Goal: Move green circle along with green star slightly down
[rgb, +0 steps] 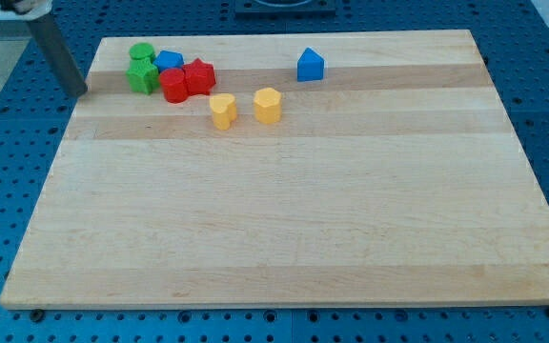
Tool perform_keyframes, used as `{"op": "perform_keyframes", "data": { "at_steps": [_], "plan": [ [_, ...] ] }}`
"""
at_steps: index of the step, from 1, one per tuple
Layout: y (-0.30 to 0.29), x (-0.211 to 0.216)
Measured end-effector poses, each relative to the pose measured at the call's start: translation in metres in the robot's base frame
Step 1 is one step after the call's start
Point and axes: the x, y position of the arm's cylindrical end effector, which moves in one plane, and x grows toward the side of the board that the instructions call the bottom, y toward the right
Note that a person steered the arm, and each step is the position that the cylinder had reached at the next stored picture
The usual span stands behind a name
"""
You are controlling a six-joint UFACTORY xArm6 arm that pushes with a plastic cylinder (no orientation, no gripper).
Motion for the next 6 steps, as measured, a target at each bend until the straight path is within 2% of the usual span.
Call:
{"op": "perform_keyframes", "data": {
  "at_steps": [1,2,3,4,6],
  "plan": [
    [0.006,-0.053],
    [0.03,-0.089],
    [0.074,-0.101],
    [0.096,-0.098],
    [0.088,-0.052]
  ]
}}
